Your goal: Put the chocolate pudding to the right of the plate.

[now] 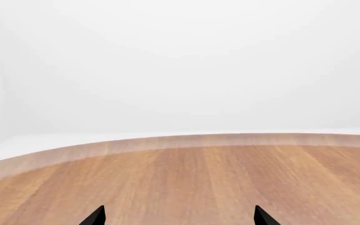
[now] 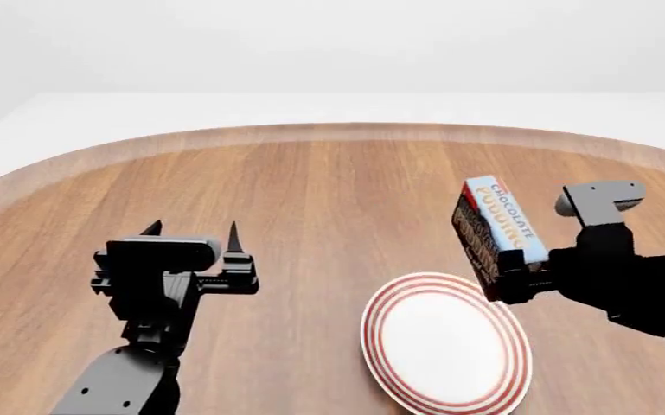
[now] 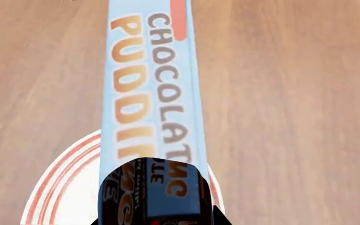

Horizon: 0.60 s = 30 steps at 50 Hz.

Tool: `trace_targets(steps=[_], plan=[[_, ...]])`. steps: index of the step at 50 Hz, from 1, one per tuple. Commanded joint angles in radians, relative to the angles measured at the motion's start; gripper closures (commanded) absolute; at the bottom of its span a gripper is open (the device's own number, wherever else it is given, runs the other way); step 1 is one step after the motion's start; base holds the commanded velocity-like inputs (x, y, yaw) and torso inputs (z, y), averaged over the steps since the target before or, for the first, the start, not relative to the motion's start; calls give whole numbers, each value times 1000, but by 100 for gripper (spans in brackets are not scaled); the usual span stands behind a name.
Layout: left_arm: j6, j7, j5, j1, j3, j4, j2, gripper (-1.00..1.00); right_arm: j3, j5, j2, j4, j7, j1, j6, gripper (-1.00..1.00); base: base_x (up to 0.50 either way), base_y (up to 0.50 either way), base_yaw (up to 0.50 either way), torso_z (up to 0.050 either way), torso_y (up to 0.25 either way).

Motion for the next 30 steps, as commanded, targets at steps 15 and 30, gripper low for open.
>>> trace_targets(steps=[15, 30], plan=[[1, -7, -11, 1, 3, 4, -11, -100, 48, -75, 44, 274, 2, -18, -115, 100, 0, 0, 0, 0, 0], [20, -9, -15, 10, 5, -6, -13, -100, 61, -120, 56, 412, 24, -31, -190, 100, 0, 0, 0, 0, 0]])
